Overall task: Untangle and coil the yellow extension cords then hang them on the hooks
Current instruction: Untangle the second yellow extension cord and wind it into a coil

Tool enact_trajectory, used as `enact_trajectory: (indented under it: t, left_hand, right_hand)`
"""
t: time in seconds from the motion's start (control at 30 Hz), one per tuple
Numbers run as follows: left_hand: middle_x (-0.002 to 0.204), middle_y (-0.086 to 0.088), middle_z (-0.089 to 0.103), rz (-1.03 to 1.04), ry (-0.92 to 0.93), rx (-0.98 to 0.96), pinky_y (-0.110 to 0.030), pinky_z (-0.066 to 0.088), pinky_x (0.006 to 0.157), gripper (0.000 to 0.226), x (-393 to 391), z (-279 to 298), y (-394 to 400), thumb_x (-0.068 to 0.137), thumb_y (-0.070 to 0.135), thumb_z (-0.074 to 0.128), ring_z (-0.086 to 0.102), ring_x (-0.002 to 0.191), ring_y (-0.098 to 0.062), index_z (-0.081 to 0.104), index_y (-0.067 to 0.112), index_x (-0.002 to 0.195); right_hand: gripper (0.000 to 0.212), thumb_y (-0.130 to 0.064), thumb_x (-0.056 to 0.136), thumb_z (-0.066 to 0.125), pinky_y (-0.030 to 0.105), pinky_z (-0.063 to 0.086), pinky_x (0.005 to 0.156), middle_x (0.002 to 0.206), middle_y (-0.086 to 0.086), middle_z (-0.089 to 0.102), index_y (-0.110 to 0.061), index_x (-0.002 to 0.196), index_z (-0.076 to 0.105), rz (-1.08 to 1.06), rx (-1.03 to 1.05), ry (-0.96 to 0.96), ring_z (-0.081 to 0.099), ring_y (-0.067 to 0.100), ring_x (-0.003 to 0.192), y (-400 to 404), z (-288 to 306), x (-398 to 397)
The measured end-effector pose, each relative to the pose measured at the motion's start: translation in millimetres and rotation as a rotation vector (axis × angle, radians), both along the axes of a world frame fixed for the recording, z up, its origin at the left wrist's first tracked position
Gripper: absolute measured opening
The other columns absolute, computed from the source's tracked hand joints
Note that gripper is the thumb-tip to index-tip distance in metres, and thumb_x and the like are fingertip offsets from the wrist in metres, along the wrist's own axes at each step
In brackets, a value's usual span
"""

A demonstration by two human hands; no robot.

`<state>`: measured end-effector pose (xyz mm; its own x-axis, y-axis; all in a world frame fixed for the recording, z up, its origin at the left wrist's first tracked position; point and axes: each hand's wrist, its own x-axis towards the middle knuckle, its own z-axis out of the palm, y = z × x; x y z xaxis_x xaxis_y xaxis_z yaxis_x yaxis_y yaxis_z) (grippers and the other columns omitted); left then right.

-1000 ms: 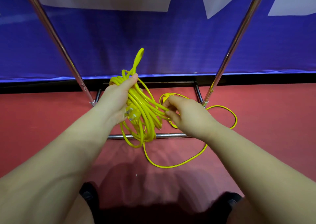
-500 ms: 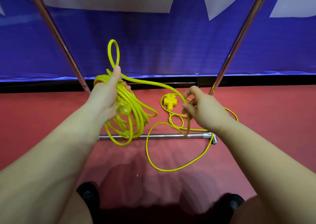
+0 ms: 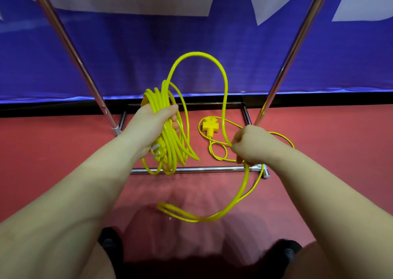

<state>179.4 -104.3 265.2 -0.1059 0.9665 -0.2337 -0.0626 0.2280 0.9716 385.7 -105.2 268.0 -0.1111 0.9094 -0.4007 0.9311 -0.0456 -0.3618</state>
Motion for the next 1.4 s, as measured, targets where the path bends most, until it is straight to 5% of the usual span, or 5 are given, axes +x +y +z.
enact_trajectory:
  t: [0.3, 0.47, 0.67, 0.87, 1.4]
  left_hand:
    - [0.087, -0.004, 0.071, -0.207, 0.17, 0.065, -0.023, 0.056, 0.073, 0.005, 10, -4, -4, 0.092, 0.011, 0.055, 0.07, 0.076, -0.009, 0.059, 0.012, 0.092]
    - [0.077, 0.013, 0.07, -0.403, 0.396, 0.12, -0.011, 0.047, 0.067, 0.003, 10, -5, -9, 0.088, 0.02, 0.062, 0.064, 0.071, 0.003, 0.061, 0.022, 0.089]
    - [0.072, -0.003, 0.068, -0.387, 0.123, -0.009, -0.028, 0.057, 0.055, 0.007, 18, -1, -11, 0.09, 0.009, 0.055, 0.066, 0.059, -0.011, 0.06, 0.013, 0.087]
    - [0.063, 0.001, 0.068, -0.324, 0.036, -0.048, -0.032, 0.055, 0.057, 0.011, 16, 6, -8, 0.091, 0.013, 0.053, 0.066, 0.054, -0.012, 0.059, 0.012, 0.082]
    - [0.075, -0.002, 0.073, -0.398, -0.123, -0.122, -0.028, 0.057, 0.061, 0.014, 34, 6, -21, 0.091, 0.011, 0.051, 0.07, 0.064, -0.015, 0.063, 0.017, 0.095]
  right_hand:
    - [0.008, -0.023, 0.086, 0.064, 0.025, 0.04, 0.063, 0.074, 0.004, 0.06, -0.021, 0.087, 0.071, 0.323, 0.011, 0.209, 0.05, 0.012, 0.068, -6, 15, -10]
    - [0.016, -0.035, 0.074, 0.076, 0.027, 0.041, 0.063, 0.071, -0.003, 0.06, -0.023, 0.079, 0.066, 0.182, 0.333, 0.358, 0.053, 0.011, 0.066, 2, 21, -3]
    - [0.054, -0.071, 0.066, 0.062, 0.029, 0.035, 0.061, 0.062, -0.006, 0.053, -0.018, 0.073, 0.055, -0.222, 0.517, 0.126, 0.053, 0.02, 0.072, 7, 19, 8]
    - [0.028, -0.042, 0.085, 0.062, 0.014, 0.033, 0.05, 0.06, -0.006, 0.048, -0.015, 0.082, 0.054, -0.292, 0.567, 0.483, 0.046, 0.008, 0.055, 18, 20, 21]
    - [0.028, -0.027, 0.088, 0.062, 0.015, 0.03, 0.048, 0.053, -0.009, 0.041, -0.022, 0.062, 0.051, 0.145, 0.315, 0.598, 0.037, 0.002, 0.046, 4, 8, -12]
